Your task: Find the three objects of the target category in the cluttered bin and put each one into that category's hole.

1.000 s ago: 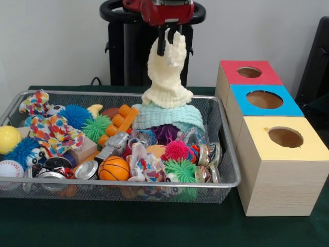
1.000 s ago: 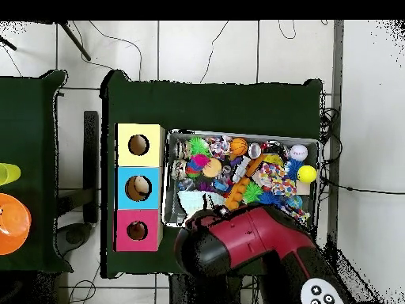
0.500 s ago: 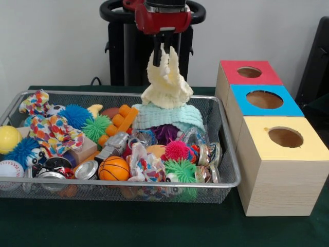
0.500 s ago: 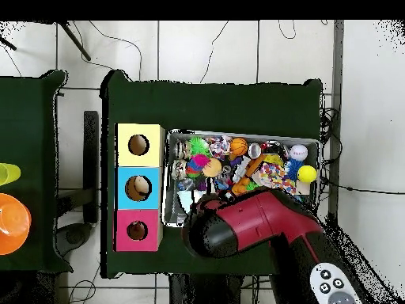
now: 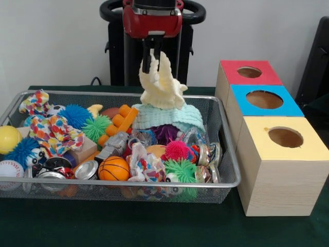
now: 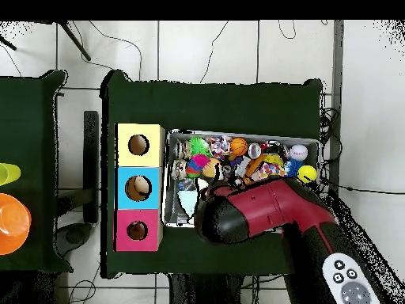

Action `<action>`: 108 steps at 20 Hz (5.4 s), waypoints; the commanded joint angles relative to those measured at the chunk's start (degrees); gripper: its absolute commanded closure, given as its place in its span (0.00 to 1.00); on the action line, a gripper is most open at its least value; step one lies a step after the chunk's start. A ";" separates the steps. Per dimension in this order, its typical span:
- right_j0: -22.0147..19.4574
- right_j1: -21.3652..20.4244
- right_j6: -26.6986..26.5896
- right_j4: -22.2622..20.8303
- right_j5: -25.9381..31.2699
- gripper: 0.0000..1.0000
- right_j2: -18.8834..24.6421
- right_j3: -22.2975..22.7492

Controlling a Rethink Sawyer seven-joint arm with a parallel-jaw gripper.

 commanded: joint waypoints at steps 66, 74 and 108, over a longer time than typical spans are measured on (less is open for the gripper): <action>0.61 9.90 -8.15 -18.45 -2.57 0.00 -6.16 -7.46; -0.06 12.93 -10.84 -21.51 -2.66 0.00 -5.99 -8.30; -4.18 21.12 -10.69 -31.22 -3.27 0.00 -10.87 -0.77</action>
